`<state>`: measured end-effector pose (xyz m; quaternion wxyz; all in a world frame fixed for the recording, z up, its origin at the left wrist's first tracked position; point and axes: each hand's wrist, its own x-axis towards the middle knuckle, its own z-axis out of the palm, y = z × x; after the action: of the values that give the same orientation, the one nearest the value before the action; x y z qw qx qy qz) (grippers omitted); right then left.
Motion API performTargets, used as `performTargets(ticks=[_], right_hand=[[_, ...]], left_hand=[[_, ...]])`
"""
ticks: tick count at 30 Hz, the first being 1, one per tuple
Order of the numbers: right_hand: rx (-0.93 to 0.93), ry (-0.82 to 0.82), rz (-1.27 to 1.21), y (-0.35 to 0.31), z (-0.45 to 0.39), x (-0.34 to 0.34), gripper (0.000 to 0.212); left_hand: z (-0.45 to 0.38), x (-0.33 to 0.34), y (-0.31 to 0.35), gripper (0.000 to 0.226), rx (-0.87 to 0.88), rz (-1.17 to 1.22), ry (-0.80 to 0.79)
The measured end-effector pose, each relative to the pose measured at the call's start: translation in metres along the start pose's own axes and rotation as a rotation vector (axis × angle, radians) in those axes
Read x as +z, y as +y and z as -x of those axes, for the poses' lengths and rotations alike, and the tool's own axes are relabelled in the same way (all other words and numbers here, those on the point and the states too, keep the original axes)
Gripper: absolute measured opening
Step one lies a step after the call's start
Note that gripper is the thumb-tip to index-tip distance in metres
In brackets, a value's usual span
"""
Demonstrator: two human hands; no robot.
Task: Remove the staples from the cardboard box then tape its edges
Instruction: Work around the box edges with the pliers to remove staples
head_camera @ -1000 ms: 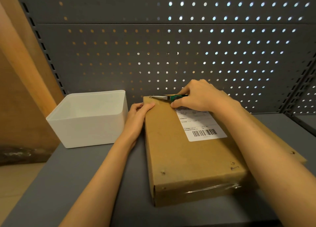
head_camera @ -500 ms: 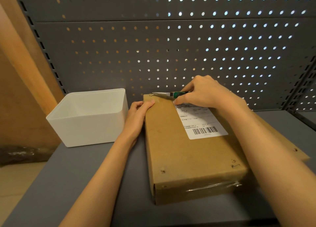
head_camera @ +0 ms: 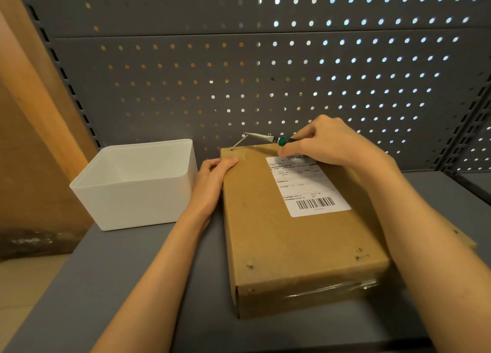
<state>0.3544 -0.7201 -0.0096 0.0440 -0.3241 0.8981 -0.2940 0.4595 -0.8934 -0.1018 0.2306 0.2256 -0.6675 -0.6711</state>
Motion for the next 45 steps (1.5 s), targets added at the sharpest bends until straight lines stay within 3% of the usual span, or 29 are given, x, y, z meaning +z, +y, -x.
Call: performTargets(ticks=[8,17,24,34,40,45], right_hand=[[-0.026,0.014,-0.033,-0.003,0.004,-0.001,0.03],[-0.083,0.061,-0.116,-0.011,0.006,0.002,0.018],[-0.188,0.051,-0.111,-0.044,0.006,0.009,0.028],[-0.329,0.072,0.135,-0.082,0.0,0.049,0.039],[-0.335,0.114,0.215,-0.076,-0.002,0.052,0.054],[-0.218,0.091,0.048,-0.072,0.003,0.04,0.04]], left_hand=[[-0.001,-0.001,-0.001,0.034,-0.01,0.005,-0.002],[-0.003,0.0,0.0,0.04,-0.021,-0.001,0.0],[-0.001,0.0,0.002,0.046,-0.025,-0.045,-0.006],[0.005,0.0,0.008,0.062,0.028,-0.098,-0.032],[0.0,-0.002,0.005,0.039,0.018,-0.119,-0.022],[-0.001,0.0,0.003,0.041,-0.018,-0.093,0.008]])
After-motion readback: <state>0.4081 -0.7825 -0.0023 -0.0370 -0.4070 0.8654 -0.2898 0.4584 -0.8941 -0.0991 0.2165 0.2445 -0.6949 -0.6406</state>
